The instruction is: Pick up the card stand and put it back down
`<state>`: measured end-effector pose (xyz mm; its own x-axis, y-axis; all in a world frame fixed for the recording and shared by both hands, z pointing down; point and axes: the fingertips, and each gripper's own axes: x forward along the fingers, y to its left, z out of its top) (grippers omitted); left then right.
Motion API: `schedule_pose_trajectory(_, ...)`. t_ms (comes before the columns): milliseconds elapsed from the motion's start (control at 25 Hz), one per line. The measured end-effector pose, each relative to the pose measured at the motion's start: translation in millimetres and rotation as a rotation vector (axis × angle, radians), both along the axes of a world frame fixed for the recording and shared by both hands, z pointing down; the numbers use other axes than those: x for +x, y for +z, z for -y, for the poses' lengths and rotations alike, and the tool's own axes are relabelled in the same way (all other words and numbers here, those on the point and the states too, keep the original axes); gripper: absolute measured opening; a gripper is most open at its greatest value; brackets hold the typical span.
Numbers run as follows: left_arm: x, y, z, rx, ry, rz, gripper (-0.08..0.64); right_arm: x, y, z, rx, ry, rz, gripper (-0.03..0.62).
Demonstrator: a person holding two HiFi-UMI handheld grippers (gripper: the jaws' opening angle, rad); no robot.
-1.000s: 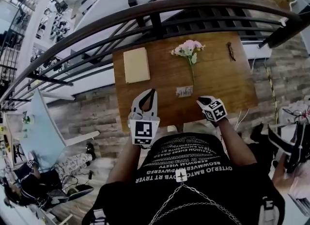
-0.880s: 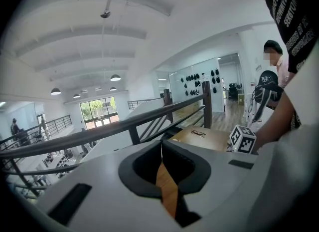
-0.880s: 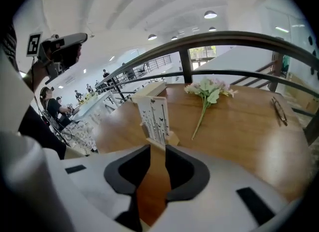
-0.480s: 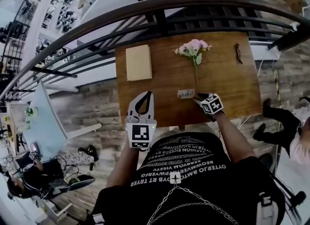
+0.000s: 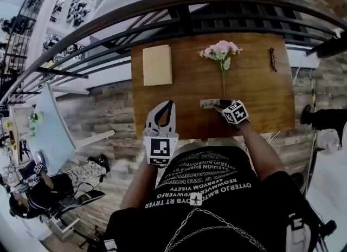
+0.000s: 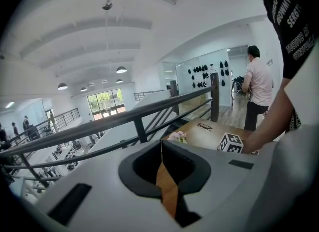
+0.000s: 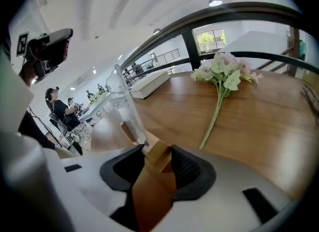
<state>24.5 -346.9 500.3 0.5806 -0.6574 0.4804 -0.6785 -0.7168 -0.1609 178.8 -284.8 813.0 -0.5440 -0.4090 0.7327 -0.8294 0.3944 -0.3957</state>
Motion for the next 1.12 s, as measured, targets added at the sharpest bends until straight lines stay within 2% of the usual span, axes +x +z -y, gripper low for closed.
schedule_pose_trajectory(200, -4, 3, -1, -0.003, -0.01, 0.009, 0.029, 0, 2, 3, -0.002, -0.024, -0.003, 0.159)
schedule_pose_trajectory(360, -11, 0, -1, 0.001, -0.016, -0.001, 0.029, 3, -2, 5, -0.044, 0.057, 0.044, 0.15)
schedule_pose_trajectory(560, -9, -1, -8, 0.003, 0.001, -0.02, 0.029, 5, -22, 6, -0.044, 0.117, 0.095, 0.15)
schedule_pose_trajectory(880, -15, -8, -17, 0.018, 0.034, -0.058, 0.029, 10, -61, 1, 0.009, 0.149, 0.003, 0.15)
schedule_pose_trajectory(1120, -19, -6, -28, 0.017, 0.063, -0.068, 0.029, 12, -99, -7, 0.026, 0.193, -0.007, 0.15)
